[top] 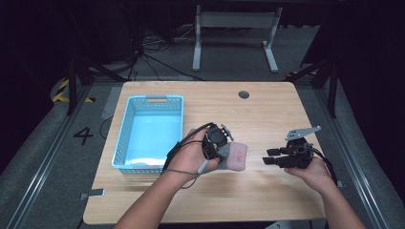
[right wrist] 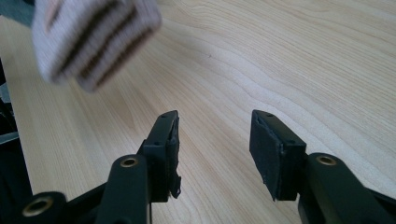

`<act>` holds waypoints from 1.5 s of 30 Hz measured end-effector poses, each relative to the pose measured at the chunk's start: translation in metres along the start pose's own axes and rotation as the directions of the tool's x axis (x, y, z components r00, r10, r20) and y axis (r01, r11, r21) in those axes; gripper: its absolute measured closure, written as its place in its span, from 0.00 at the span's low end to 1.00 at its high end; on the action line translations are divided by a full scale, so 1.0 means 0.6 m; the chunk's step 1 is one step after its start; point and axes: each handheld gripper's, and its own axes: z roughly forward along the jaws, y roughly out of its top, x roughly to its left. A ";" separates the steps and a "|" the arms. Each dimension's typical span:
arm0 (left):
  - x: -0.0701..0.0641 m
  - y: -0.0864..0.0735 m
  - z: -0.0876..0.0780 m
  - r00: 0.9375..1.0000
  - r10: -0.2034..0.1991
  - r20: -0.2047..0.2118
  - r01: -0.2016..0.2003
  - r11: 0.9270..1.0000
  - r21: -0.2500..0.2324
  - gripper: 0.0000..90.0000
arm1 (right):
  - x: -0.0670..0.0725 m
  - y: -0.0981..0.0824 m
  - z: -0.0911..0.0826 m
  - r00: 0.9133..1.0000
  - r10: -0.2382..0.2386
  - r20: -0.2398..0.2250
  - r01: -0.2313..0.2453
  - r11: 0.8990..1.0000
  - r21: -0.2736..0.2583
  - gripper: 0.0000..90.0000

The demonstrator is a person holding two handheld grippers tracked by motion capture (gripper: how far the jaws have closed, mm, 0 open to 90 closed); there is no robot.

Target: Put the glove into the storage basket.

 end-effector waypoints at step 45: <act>0.188 -0.186 -0.162 0.986 -0.142 -0.089 0.132 0.986 -0.103 0.76 | 0.010 -0.012 0.008 0.999 0.030 -0.009 -0.030 0.999 0.017 0.58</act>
